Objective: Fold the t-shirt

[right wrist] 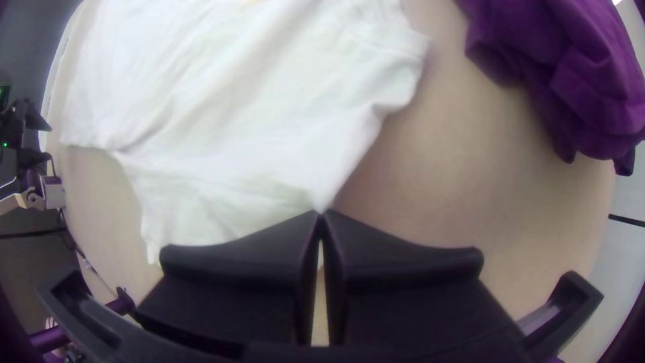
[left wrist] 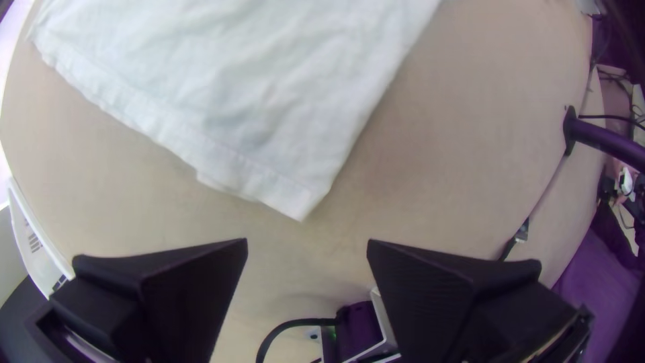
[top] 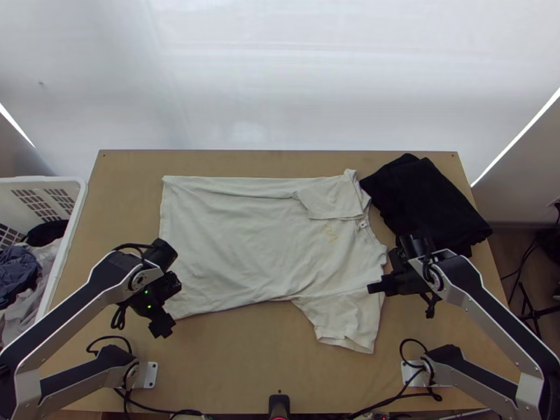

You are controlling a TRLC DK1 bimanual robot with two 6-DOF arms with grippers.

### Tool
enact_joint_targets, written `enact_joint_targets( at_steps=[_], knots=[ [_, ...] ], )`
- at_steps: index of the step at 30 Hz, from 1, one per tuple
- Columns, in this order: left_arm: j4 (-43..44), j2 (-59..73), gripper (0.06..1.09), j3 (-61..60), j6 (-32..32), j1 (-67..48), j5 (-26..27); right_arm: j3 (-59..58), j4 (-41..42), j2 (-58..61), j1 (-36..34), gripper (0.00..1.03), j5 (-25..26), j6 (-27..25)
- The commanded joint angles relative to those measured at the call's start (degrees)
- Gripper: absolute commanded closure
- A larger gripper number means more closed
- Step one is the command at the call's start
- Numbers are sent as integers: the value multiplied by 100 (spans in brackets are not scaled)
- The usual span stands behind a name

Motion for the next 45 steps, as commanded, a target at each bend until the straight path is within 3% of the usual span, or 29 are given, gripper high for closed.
enact_joint_targets(
  at_steps=[1, 3, 6, 22, 27, 28, 30, 31, 38, 41, 42, 45],
  knots=[
    [-85, 41, 32, -69, 136, -130, -11, 40, -5, -4, 10, 100, 8, 79],
    [108, 41, 31, -175, 145, -130, -11, 66, -31, -4, 19, 100, 8, 97],
    [178, 85, 19, -377, 172, -139, -11, 92, -66, -4, 19, 100, 16, 97],
    [1409, -29, 20, -702, 101, -24, -3, 242, -154, -4, 142, 100, 69, 229],
    [1400, -11, 20, -764, 172, -7, -11, 251, -224, -13, 142, 100, 69, 246],
    [1417, -3, 26, -764, 172, 2, -11, 242, -233, -30, 142, 100, 69, 246],
    [1417, -38, 51, -772, 180, 2, -11, 233, -242, -39, 142, 100, 78, 246],
    [1470, -55, 58, -781, 180, 11, -11, 233, -242, -48, 142, 100, 78, 246],
    [1180, -275, 60, -720, 339, 37, -11, 216, -242, -57, 142, 100, 78, 255],
    [1066, -354, 59, -667, 409, 72, -73, 207, -242, -57, 142, 100, 78, 255],
    [1004, -398, 53, -667, 479, 90, -73, 198, -242, -57, 142, 100, 78, 255],
    [750, -416, 24, -711, 593, 90, -73, 207, -242, -57, 133, 100, 78, 246]
  ],
)
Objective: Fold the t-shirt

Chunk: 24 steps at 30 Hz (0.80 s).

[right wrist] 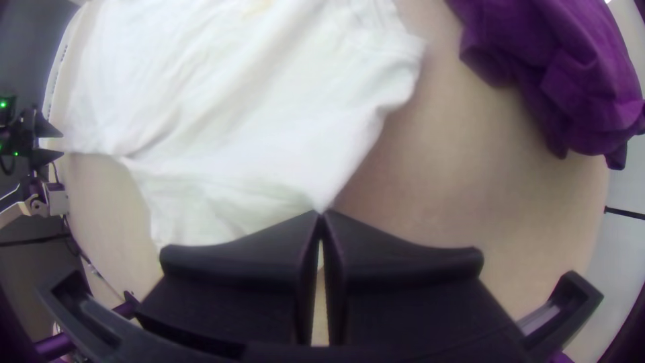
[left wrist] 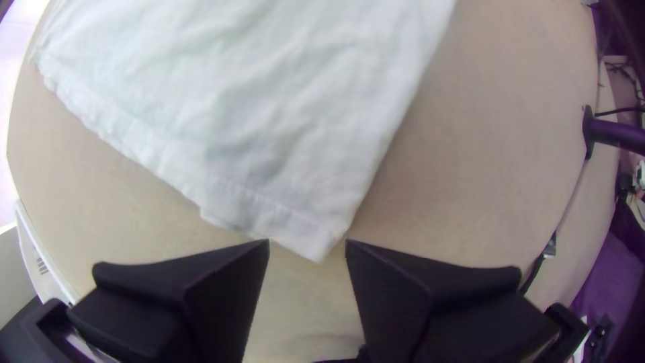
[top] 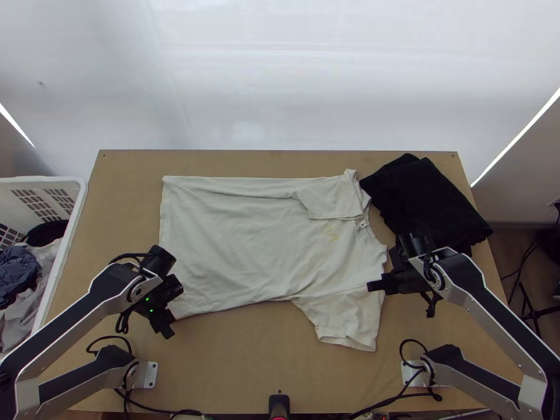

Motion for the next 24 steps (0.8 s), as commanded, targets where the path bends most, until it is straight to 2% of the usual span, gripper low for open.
enact_joint_targets(
  at_steps=[1, 16, 17, 19, 24],
  knots=[
    [-381, -107, 22, -40, 200, 29, -25, -1, -4, -4, -6, 100, -3, -5],
    [147, 139, 23, -304, -64, -7, 19, 17, -65, -66, -6, 100, 32, -14],
    [191, 165, 29, -286, -99, -7, 54, -10, -65, -75, -6, 100, 41, -14],
    [446, 183, 50, -277, -204, 2, 107, -27, -74, -83, 2, 100, 32, -5],
    [507, 183, 51, -295, -213, -7, 160, -10, -92, -92, 2, 100, 32, -5]
  ],
)
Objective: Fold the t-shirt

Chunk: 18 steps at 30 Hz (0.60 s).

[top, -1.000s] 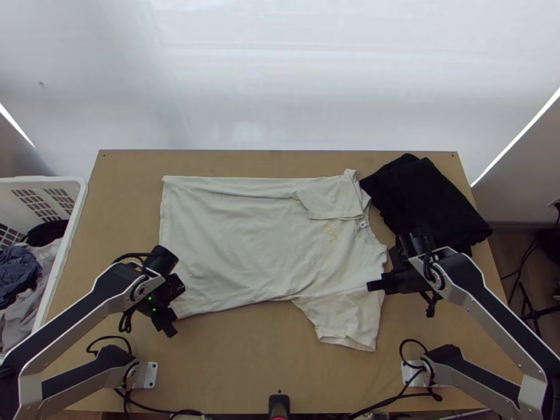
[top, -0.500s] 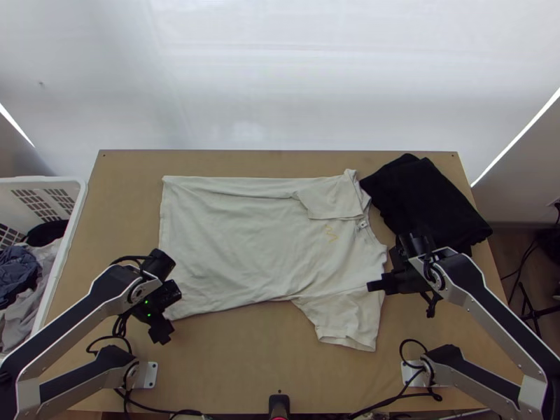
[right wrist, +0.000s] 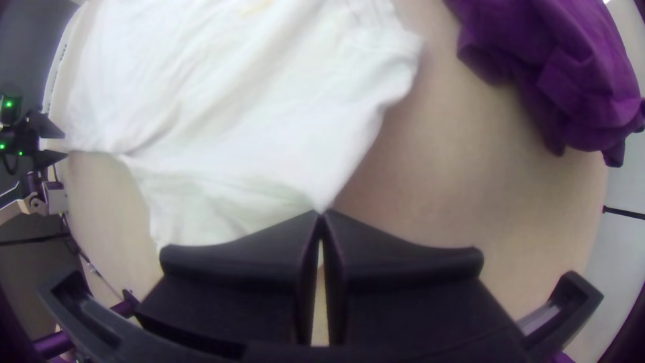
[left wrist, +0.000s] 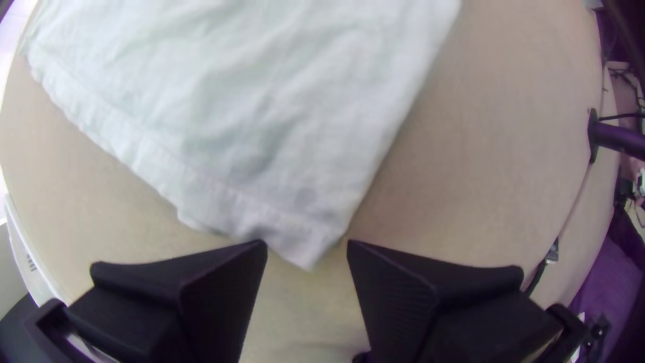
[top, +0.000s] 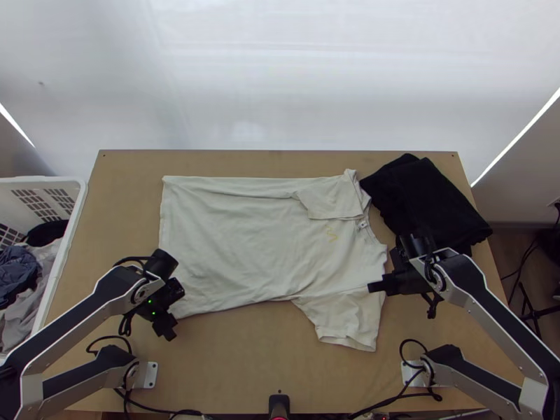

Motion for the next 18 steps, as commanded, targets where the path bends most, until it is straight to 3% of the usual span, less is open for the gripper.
enact_joint_targets(
  at_steps=[1, 2, 4, 6, 7, 13, 18],
  knots=[
    [214, 45, 52, -39, -71, 0, 70, 10, -35, -31, 7, 100, 15, 12],
    [205, 45, 57, -57, -45, 0, 70, 28, -44, -31, 7, 100, 15, 12],
    [355, 62, 92, -110, -53, 0, 79, 45, -70, -31, 7, 100, 15, 12],
    [355, 71, 94, -180, -45, -44, 79, 54, -96, -57, 7, 100, 15, 12],
    [355, 106, 105, -206, -45, -61, 79, 54, -105, -84, 7, 100, 15, 12],
    [460, 344, 105, -74, -203, 404, 79, 116, -246, -207, -2, 100, 15, 56],
    [285, -69, 105, 1253, -1099, 1424, 931, 432, -342, -435, -134, 100, 15, 355]
  ],
)
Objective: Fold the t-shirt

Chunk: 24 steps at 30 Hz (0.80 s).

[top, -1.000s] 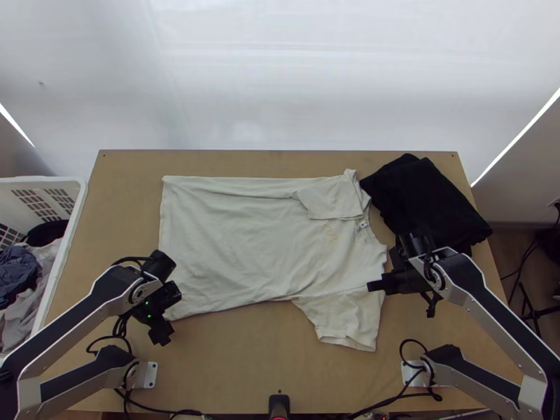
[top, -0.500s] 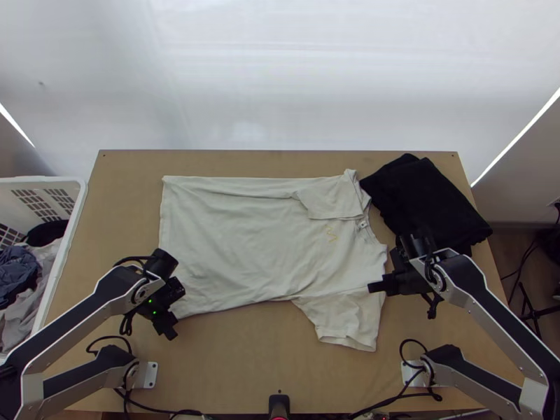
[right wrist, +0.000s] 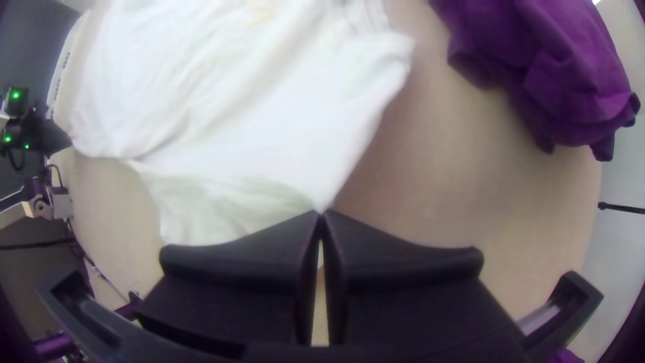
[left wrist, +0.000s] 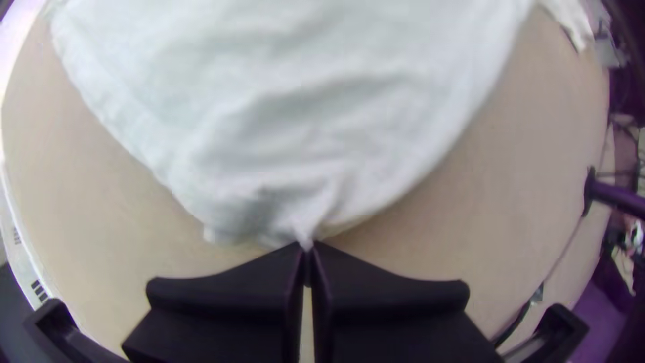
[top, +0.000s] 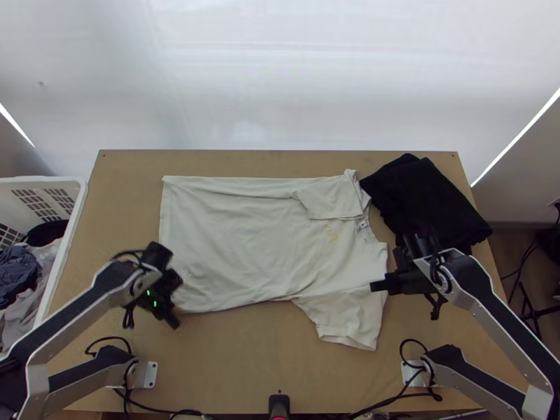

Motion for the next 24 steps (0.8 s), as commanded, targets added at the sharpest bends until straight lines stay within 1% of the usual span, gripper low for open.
enact_joint_targets(
  at_steps=[1, 2, 3, 5, 8, 9, 10, 13, 17, 22, 24],
  knots=[
    [-175, -429, 105, 1357, -1068, 1117, 935, 345, -135, -274, -147, 100, 8, 261],
    [-333, -596, 105, 1594, -1341, 1249, 1339, 415, -135, -379, -235, 100, 17, 252],
    [-333, -736, 105, 1752, -1604, 1424, 1585, 529, -126, -423, -358, 100, 17, 243],
    [-298, -1026, 105, 1954, -2211, 1714, 1866, 846, -126, -494, -718, 100, 17, 182],
    [-175, -1483, 105, 2086, -2914, 1776, 1946, 1514, -12, -564, -1167, 100, 17, 94],
    [-52, -1597, 105, 2113, -3125, 1785, 1937, 1769, 67, -564, -1316, 100, 8, 6],
    [265, -1685, 105, 2086, -3371, 1881, 1928, 2006, 164, -555, -1422, 100, 8, -38],
    [801, -1606, 105, 2157, -3705, 2497, 1946, 2700, 516, -371, -1466, 100, 8, -38],
    [854, -1448, 105, 2552, -3969, 2655, 2033, 3131, 902, -318, -1439, 100, -1, -3],
    [1153, -2195, 105, 3071, -4241, 2769, 2025, 3351, 1350, -968, -1193, 100, -9, 173],
    [1610, -2643, 105, 3238, -4470, 2778, 2025, 3553, 1509, -1285, -1096, 100, -1, 279]
  ],
)
